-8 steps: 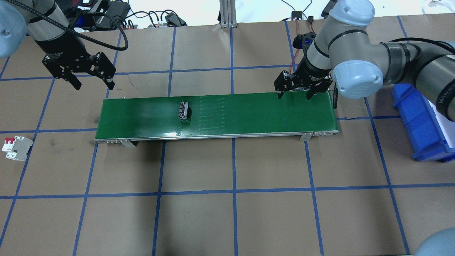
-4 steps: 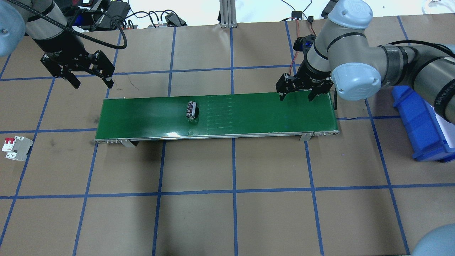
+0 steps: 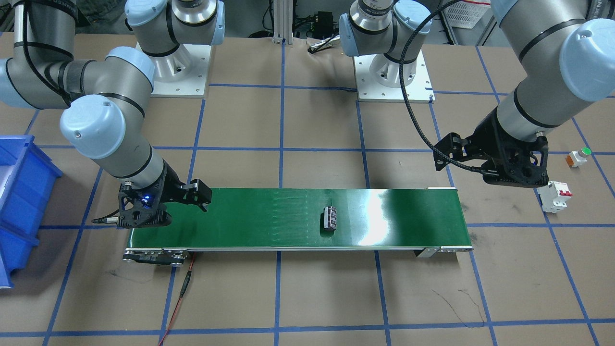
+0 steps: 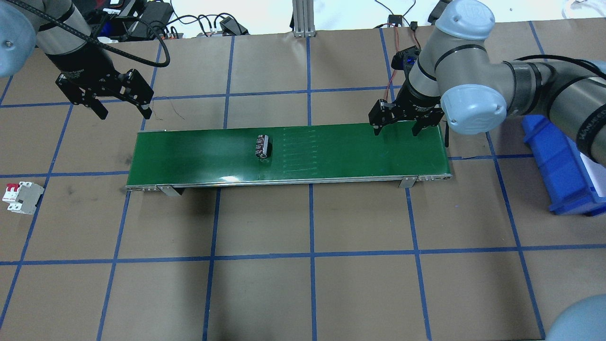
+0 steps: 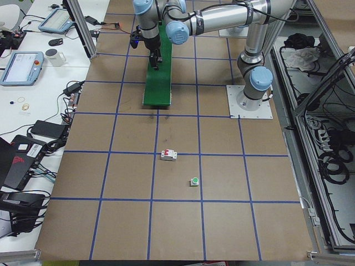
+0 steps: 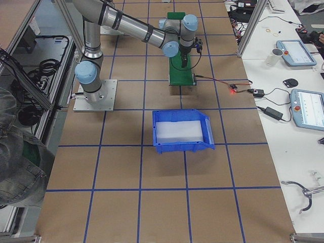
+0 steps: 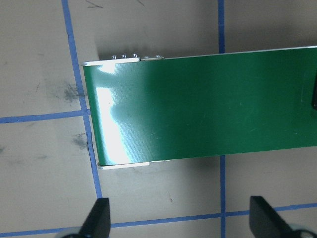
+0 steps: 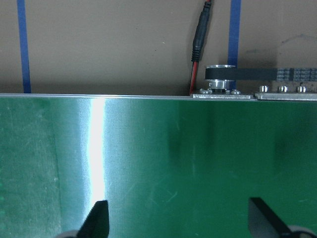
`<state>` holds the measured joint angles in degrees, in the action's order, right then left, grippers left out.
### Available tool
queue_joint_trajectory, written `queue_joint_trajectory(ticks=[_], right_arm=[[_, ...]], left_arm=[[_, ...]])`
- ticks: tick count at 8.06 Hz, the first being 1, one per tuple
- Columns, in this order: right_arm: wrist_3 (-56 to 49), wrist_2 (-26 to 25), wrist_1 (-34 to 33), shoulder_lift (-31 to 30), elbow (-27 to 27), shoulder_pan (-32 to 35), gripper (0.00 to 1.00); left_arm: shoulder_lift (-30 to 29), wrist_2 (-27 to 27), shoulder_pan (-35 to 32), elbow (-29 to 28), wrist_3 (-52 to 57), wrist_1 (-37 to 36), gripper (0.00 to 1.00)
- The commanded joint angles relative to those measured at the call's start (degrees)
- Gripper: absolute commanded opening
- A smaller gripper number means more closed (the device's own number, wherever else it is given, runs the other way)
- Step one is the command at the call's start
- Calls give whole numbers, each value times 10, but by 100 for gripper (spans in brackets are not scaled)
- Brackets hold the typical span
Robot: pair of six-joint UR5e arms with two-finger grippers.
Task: Move capacitor from left to right
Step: 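Hold the right gripper open above the belt as the capacitor approaches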
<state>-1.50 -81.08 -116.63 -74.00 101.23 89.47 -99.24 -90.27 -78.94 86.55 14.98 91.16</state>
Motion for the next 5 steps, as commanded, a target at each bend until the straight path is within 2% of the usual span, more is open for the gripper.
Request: queue_joint_trajectory(ticks=[1, 5], right_arm=[[1, 10, 0, 3, 3, 0, 97], [1, 11, 0, 9, 8, 0, 94]], left_arm=[[-2, 0, 0, -2, 0, -1, 100], [-3, 0, -2, 2, -1, -9, 100]])
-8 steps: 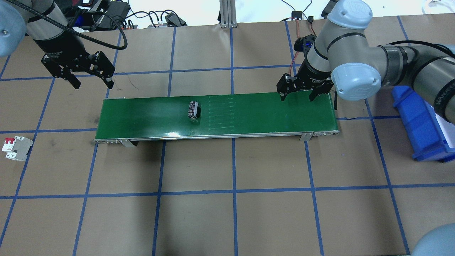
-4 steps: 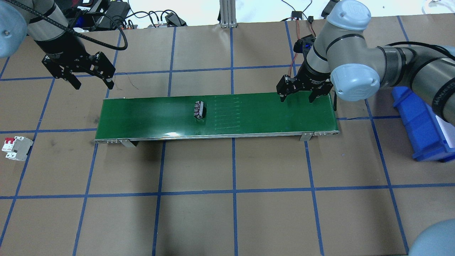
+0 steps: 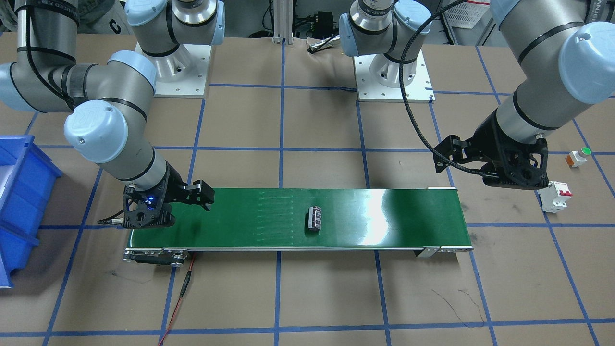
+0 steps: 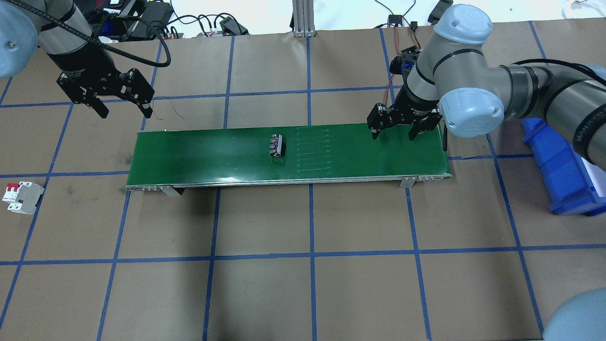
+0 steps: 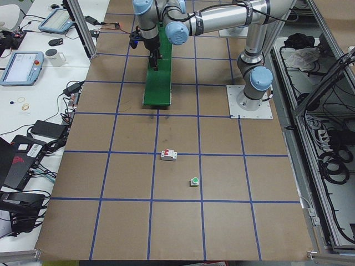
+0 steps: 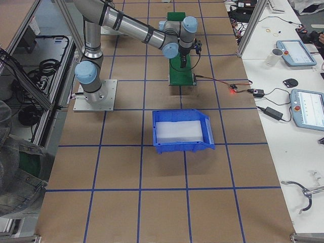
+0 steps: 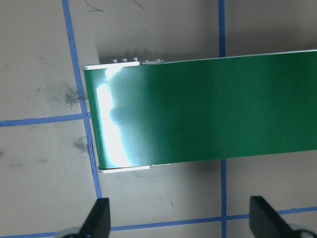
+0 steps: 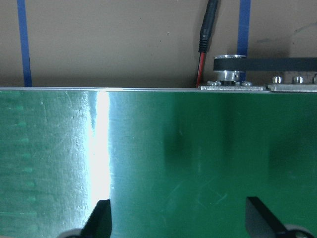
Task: Move capacitor from left to right
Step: 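Hold the right gripper open above the belt as the capacitor approaches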
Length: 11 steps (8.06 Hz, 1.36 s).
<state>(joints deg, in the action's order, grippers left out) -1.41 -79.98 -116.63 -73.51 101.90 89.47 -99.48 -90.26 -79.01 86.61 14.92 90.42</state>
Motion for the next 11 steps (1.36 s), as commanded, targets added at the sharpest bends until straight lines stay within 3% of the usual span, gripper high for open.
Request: queue_joint_trajectory(ticks=[1, 5, 11], right_arm=[[0, 1, -1, 6, 2, 0, 94], [1, 30, -1, 17, 4, 0, 90], [0, 32, -1, 17, 4, 0, 90]], left_arm=[[0, 0, -1, 1, -1, -2, 100], [-1, -1, -1, 1, -1, -2, 100], [0, -1, -1, 0, -1, -2, 100]])
